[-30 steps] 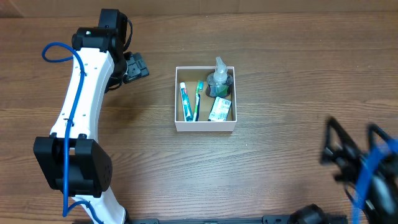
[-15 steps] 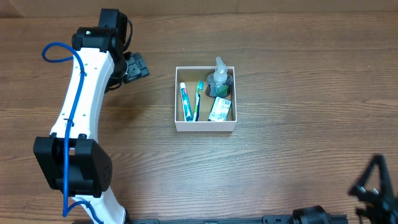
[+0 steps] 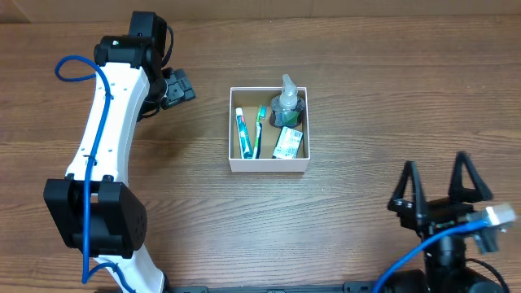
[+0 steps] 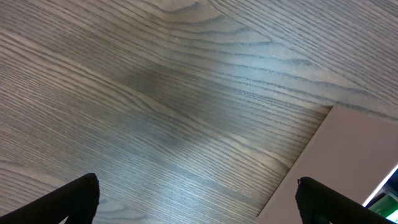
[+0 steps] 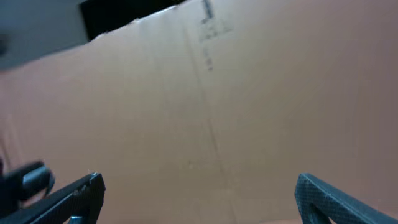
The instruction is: Pack container
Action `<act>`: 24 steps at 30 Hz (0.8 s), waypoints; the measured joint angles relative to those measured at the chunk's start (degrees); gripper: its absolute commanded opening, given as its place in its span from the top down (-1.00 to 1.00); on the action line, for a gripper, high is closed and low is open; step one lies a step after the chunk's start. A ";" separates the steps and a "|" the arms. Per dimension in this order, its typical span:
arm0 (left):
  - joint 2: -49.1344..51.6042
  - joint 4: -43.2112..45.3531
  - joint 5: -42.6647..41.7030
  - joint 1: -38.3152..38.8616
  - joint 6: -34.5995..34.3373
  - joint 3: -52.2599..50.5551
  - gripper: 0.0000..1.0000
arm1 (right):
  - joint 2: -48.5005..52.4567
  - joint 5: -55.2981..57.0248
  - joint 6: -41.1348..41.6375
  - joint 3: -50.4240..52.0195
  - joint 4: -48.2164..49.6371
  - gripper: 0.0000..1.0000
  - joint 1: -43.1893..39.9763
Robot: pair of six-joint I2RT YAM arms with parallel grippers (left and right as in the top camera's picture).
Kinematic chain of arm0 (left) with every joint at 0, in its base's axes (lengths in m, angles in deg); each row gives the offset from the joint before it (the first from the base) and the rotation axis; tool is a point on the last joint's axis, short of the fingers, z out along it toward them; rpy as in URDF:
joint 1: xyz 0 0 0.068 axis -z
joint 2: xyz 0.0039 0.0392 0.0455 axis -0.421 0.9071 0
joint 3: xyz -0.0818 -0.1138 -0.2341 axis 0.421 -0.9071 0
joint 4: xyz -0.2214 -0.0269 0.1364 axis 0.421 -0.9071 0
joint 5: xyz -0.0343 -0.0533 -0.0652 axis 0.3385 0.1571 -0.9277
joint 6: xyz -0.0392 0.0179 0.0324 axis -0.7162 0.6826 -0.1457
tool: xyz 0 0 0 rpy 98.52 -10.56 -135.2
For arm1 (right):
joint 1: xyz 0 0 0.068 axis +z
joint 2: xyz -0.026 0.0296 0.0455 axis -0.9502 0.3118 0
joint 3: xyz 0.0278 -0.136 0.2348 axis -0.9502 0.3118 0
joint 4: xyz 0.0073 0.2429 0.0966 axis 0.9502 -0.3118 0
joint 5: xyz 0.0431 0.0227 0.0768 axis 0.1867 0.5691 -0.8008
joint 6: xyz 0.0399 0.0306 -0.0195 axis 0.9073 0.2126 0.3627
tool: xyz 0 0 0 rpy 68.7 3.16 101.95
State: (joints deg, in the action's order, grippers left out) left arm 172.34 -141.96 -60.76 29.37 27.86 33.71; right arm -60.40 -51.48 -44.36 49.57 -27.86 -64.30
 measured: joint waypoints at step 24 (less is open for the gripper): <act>0.00 0.02 0.02 0.00 -0.02 0.00 -1.00 | -1.57 -3.43 -8.28 19.06 3.96 -1.00 0.00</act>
State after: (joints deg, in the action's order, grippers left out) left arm 172.34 -141.93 -60.74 29.37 27.84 33.71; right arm -61.97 -54.91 -52.64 68.62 -23.91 -64.30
